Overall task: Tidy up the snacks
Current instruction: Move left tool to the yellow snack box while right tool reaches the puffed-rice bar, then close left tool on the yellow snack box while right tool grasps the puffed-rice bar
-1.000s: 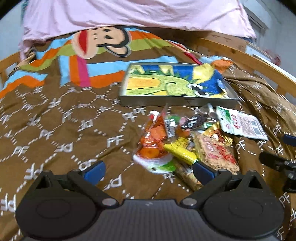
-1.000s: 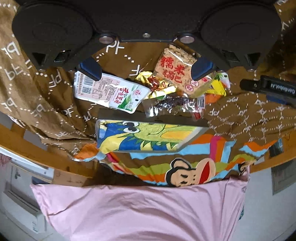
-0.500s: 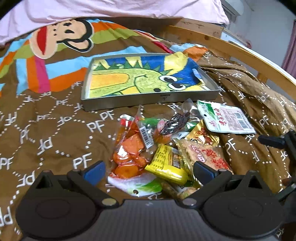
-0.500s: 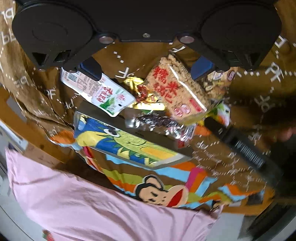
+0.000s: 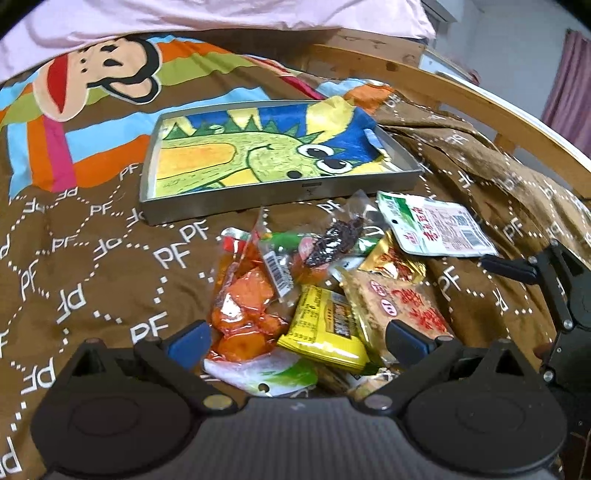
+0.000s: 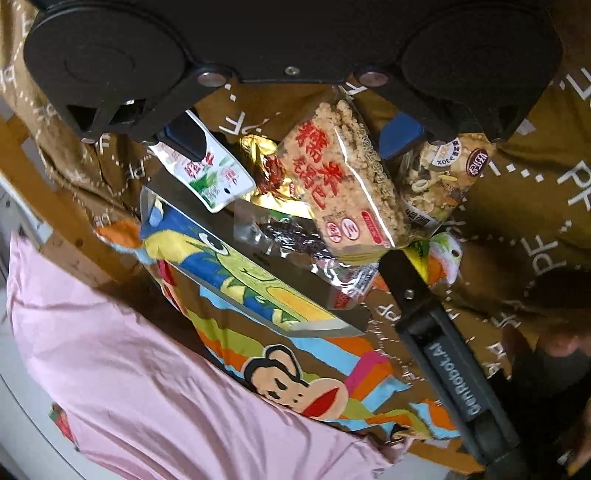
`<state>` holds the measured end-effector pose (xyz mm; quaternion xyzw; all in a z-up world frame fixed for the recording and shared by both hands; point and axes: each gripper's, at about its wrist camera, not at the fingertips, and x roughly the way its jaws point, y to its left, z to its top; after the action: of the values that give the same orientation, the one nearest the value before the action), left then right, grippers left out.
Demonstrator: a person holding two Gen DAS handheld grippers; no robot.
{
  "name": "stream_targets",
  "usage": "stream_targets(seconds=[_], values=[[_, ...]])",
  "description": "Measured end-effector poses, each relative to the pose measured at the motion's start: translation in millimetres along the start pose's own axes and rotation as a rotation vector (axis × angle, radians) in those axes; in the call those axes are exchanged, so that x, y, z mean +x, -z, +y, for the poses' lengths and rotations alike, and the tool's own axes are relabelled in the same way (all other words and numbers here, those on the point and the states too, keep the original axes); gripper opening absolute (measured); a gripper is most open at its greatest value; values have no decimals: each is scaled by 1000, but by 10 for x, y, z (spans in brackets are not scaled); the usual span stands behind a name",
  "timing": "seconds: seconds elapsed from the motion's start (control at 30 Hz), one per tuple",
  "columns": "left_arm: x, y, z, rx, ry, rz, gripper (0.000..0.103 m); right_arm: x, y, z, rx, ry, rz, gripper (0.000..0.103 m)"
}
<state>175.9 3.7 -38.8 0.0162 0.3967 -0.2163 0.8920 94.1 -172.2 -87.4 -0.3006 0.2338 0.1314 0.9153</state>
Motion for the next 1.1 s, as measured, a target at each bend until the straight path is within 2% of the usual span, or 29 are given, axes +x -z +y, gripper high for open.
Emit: stream_targets(seconds=[0.17,0.4,0.57,0.7,0.83,1.0,1.1], values=[[5,11,-26,4,10,-4,103,-48,-21,74,-89,3,-2,96],[16,16,-111,42,9,-7,103,27,-17,91,-78,17,11,98],[26,38,-168,66,19,3,103,59,-33,122,-101,7,-52,96],[-4,29,-169,81,13,-10,103,43,-75,72,-90,-25,-60,79],[-25,13,-157,90,4,-24,103,-6,-86,84,-119,-17,-83,67],[-24,5,-191,118,-32,-46,103,2,-116,7,-74,87,-93,67],[18,-28,-222,131,-42,-32,103,76,-112,-140,15,110,-54,59]])
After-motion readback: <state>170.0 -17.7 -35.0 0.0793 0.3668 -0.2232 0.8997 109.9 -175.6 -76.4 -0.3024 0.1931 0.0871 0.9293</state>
